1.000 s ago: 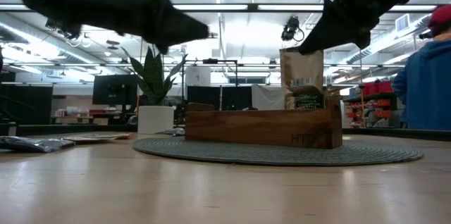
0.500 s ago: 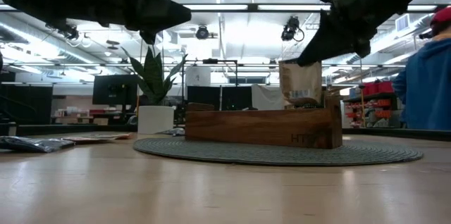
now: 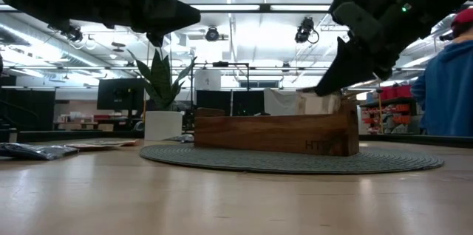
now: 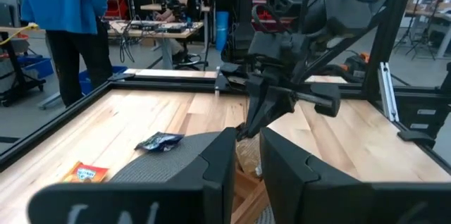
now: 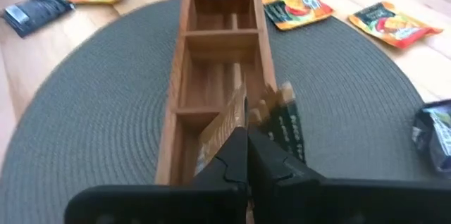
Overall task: Pick & Place Tea
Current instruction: Put the brown tea bag into the right section of the wooden organizer, then put the orange tea bag into the middle section of the wooden organizer
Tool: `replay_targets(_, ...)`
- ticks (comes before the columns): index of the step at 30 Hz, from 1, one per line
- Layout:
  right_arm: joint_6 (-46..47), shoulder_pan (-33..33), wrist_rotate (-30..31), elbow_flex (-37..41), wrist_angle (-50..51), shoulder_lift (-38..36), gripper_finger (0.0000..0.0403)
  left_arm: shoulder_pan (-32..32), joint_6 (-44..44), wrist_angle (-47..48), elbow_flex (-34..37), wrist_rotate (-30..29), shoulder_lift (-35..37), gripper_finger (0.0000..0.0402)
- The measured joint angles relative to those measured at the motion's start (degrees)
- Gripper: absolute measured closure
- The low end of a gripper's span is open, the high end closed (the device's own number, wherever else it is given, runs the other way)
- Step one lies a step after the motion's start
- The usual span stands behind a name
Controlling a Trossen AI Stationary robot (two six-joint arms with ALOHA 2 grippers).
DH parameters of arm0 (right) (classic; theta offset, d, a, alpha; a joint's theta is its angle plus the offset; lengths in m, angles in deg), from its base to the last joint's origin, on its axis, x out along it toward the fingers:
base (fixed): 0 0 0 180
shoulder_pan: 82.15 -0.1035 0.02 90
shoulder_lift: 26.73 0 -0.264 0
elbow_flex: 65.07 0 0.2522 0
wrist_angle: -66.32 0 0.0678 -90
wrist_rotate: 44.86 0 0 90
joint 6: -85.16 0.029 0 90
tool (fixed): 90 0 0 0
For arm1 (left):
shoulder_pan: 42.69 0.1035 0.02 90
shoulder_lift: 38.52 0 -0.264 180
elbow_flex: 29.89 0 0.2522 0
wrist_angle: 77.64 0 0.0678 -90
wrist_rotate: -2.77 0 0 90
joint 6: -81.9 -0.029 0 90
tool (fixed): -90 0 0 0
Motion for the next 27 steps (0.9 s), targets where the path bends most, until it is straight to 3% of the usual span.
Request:
replay_targets(7,0.9,0.0,-1.7,-0.1,0.5,1.0,0.0397,0.0,0.0,0.2,0.0,0.0,0.0,0.0333)
replay_targets(19,-2.4,0.0,-2.1,-0.1,-0.5,0.7,0.0327,0.0,0.0,0.7,0.0,0.0,0.0,0.0333)
replay_targets(27,-7.7,0.0,0.4,-0.1,-0.3,-3.8,0.0296,0.0,0.0,1.6,0.0,0.0,0.0,0.0333)
